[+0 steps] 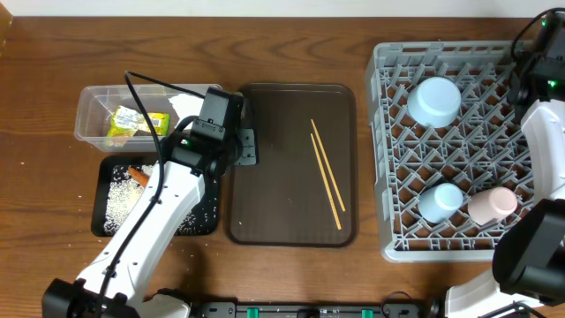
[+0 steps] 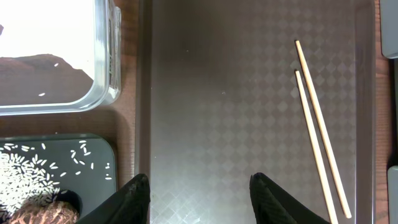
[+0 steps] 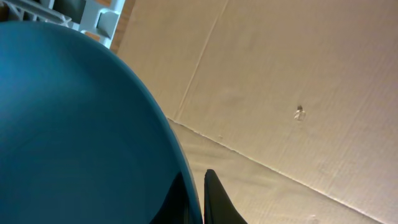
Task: Sort waste into correct bins and load items into the dishwasher rack
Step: 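Stand the blue plate upright in the rack and release it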
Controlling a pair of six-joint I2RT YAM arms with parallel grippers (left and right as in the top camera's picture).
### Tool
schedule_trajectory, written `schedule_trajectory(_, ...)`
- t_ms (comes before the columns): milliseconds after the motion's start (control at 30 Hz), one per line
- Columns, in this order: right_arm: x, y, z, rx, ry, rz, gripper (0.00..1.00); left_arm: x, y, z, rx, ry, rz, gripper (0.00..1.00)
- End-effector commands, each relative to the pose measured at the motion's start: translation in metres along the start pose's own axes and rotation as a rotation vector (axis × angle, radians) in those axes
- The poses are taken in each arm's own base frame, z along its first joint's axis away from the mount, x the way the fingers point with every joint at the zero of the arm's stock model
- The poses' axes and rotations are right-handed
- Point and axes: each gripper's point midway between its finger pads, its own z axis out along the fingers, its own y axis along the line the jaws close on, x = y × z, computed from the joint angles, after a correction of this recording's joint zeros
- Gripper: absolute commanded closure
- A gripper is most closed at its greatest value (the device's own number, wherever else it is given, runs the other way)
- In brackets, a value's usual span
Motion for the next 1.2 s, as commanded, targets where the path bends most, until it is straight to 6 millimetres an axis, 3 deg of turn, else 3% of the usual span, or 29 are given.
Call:
schedule_trajectory(0, 0.004, -0.001, 0.002, 0.002, 0.023, -0.078, 0.99, -0.003, 0.002, -0.002, -0.012, -0.007, 0.008, 0.47)
schedule_trajectory(167, 0.003, 0.006, 0.003, -0.011, 0.019, -0.099, 0.99, -0.003, 0.002, -0.002, -0.012, -0.007, 0.008, 0.47)
schedule_trajectory(400, 0.009, 0.056, 0.016, -0.082, 0.036, -0.338, 0.99, -0.002, 0.002, -0.002, -0.014, -0.004, 0.008, 0.47)
schedule_trajectory(500, 0.005, 0.064, 0.017, -0.070, 0.030, -0.353, 0.99, -0.003, 0.002, -0.002, -0.013, -0.004, 0.008, 0.47)
schedule_trajectory(867, -0.008, 0.026, 0.012, 0.075, 0.016, -0.172, 0.99, -0.003, 0.002, -0.002, -0.013, -0.005, 0.008, 0.47)
schedule_trajectory(1133, -0.033, 0.026, -0.010, 0.101, -0.048, -0.137, 0.98, -0.003, 0.002, -0.002, -0.013, -0.004, 0.008, 0.47)
schedule_trajectory(1167, -0.035, 0.026, -0.012, 0.102, -0.054, -0.123, 0.94, -0.003, 0.002, -0.002, -0.013, -0.004, 0.008, 0.47)
